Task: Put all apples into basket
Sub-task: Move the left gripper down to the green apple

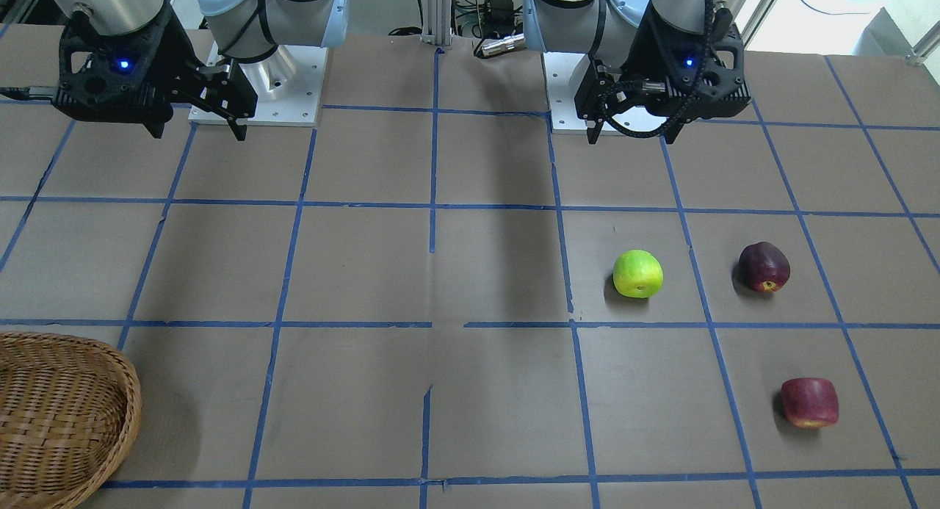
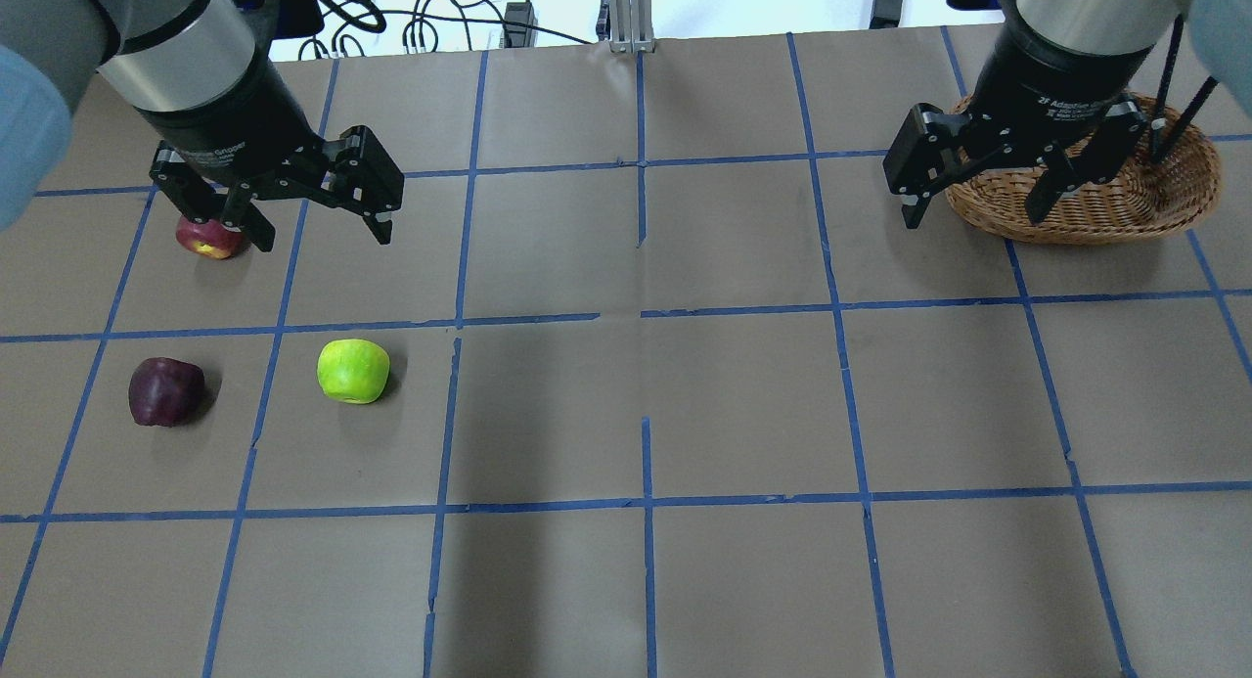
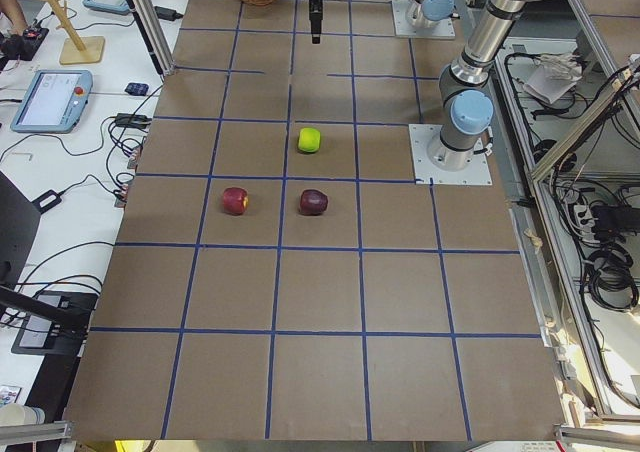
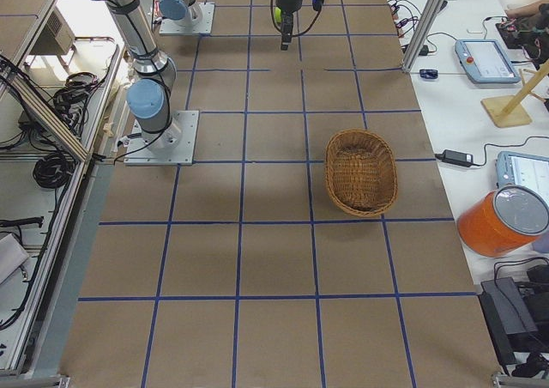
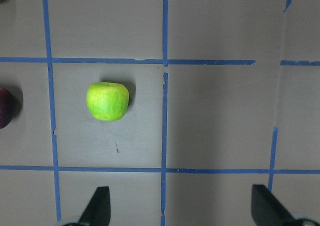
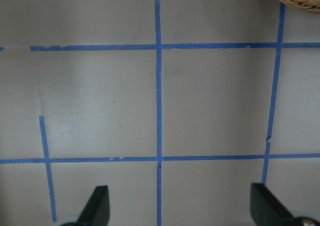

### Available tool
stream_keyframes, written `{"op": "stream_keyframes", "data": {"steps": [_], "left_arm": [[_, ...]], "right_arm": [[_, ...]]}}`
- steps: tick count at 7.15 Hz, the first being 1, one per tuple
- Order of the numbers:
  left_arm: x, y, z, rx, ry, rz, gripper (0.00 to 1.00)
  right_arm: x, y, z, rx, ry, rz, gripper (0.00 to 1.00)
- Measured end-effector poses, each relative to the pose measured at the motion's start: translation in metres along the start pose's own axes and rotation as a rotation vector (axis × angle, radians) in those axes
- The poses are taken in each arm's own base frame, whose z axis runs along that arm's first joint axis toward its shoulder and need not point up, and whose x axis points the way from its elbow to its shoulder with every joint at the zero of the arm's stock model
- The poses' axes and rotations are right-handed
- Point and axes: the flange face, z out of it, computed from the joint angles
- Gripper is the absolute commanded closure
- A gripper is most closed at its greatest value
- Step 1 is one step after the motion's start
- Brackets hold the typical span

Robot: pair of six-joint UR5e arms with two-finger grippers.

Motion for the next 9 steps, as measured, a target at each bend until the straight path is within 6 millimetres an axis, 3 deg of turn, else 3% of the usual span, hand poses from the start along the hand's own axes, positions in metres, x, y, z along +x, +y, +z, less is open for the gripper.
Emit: {"op": "stream_keyframes", "data": {"steps": [3, 5, 7, 8, 9], "left_arm": [[-0.004, -0.001, 0.001, -0.004, -0.001, -0.004, 0.00], [-0.013, -0.004, 0.019, -0.028, -0.003, 0.025, 0.00], [-0.062, -0.027, 0.082, -0.025, 0.001, 0.004, 0.00], [-0.089, -0.031, 0.124, -0.022, 0.004, -0.001, 0.00], [-0.103, -0.032, 0.171, -0.016, 0.005, -0.004, 0.00]], "right_arm": [[0.002, 0.000, 0.003, -0.009, 0.005, -0.005, 0.00], [0.003, -0.001, 0.003, -0.009, 0.006, -0.003, 0.00], [0.005, -0.003, 0.004, -0.005, 0.004, 0.000, 0.00], [0.005, -0.003, 0.004, -0.005, 0.004, 0.000, 0.00], [0.005, -0.003, 0.004, -0.004, 0.004, 0.000, 0.00]]}}
